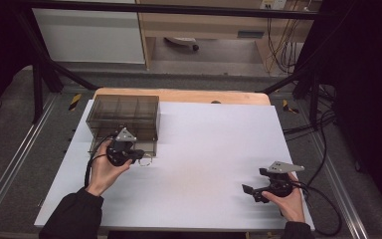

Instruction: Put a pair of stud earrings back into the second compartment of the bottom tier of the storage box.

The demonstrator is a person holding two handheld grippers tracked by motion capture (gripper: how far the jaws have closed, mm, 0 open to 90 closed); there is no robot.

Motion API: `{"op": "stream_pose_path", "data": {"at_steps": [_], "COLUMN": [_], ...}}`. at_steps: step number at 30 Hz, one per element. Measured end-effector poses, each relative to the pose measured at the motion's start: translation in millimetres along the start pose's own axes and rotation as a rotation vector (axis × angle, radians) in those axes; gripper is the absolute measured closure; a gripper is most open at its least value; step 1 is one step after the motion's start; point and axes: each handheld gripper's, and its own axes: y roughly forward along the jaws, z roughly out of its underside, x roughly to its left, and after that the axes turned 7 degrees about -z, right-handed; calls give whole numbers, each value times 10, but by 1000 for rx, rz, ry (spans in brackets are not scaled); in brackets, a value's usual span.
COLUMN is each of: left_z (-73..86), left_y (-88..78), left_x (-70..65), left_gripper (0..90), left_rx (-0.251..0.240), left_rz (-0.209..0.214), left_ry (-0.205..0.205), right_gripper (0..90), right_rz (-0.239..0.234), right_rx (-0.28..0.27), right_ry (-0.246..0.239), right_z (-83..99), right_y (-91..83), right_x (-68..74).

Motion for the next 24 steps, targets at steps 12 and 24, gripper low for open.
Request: {"op": "stream_pose_path", "data": {"at_steps": [12,24], "left_z": [17,70], "left_y": [-24,62], "left_x": [379,627], "left_gripper": [868,868], "left_rx": [14,30], "left_rz": [-72,-119], "left_ry": [-61,-117], "right_gripper": [7,7], "right_rz": [-1,-2], "right_rx": [-1,1], "right_ry": [1,-2], "right_z": [1,1], "right_y": [6,6], "right_x": [1,0]}}
